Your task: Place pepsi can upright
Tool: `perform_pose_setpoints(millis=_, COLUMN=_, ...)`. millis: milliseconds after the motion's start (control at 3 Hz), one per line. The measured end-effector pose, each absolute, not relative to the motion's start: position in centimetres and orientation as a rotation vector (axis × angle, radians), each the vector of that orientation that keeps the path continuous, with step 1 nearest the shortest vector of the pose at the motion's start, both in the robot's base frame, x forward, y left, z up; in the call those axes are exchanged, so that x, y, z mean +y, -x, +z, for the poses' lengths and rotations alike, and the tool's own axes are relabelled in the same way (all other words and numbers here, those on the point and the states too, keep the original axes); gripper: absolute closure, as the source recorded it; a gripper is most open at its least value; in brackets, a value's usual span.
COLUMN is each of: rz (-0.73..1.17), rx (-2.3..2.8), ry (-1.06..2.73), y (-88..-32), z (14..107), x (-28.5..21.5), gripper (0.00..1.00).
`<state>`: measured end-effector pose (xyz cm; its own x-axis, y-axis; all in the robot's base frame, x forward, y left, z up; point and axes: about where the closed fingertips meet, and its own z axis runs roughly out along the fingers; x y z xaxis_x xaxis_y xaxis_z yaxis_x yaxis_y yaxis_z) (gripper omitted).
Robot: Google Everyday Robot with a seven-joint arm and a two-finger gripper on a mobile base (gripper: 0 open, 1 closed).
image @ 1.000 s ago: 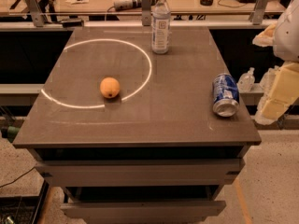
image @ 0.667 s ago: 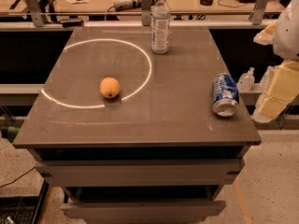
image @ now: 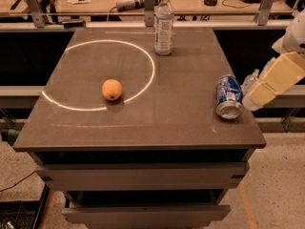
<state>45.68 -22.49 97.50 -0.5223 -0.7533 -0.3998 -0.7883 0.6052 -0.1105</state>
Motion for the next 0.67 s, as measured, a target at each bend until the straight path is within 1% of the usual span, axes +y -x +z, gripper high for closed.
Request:
perform_pose_setpoints(millis=333, rz=0.256, rx=2.536, ry=0.972, y=-46.5, z=96.5, x=-22.7, gripper=0.00)
perform_pose_setpoints(millis=667, rz=0.322, rx=2.612, ry=0.741, y=-47.9, z=95.9, x=-22.5, gripper=0.00)
